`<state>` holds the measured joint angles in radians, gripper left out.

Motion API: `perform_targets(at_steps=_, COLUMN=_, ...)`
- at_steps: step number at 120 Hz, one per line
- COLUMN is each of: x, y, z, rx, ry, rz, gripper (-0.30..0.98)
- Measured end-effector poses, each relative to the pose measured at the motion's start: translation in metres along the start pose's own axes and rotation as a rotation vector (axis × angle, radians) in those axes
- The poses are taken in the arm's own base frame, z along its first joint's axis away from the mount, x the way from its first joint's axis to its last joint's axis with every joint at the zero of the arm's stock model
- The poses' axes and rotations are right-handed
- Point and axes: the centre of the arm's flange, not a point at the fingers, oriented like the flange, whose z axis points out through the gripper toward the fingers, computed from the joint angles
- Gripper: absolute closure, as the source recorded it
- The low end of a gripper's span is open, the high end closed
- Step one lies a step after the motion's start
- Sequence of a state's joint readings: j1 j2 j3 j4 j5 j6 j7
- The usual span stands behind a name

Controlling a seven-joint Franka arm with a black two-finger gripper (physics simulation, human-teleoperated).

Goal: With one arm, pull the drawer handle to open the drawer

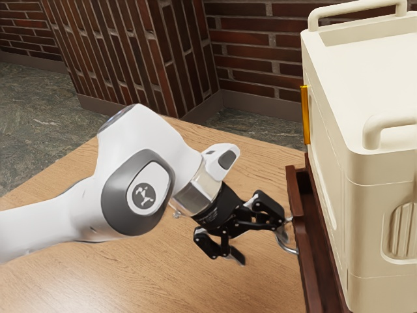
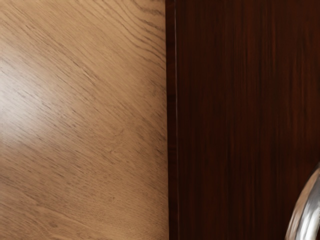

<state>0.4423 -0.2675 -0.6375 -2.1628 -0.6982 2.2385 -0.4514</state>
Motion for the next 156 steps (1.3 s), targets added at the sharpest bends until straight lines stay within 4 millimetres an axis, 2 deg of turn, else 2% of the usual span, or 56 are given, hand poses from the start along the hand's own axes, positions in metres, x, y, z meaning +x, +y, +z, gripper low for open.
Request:
perform_targets(at_steps=43, x=-0.001, y=-0.023, z=-0.012, rx=0.036, ry=0.027, rz=-0.017, gripper=0.0)
perform_targets(at_steps=60, x=-0.003, y=-0.037, z=-0.028, rx=0.025, ry=0.038, rz=-0.028, gripper=0.0)
perform_targets(at_steps=98, x=-0.001, y=-0.062, z=-0.05, rx=0.005, ry=0.039, rz=-0.036, gripper=0.0)
perform_targets(at_steps=134, x=0.0, y=-0.084, z=-0.052, rx=0.024, ry=0.034, rz=-0.041, gripper=0.0)
perform_targets(at_steps=156, x=0.003, y=-0.102, z=-0.062, rx=0.03, ry=0.046, rz=-0.053, gripper=0.0)
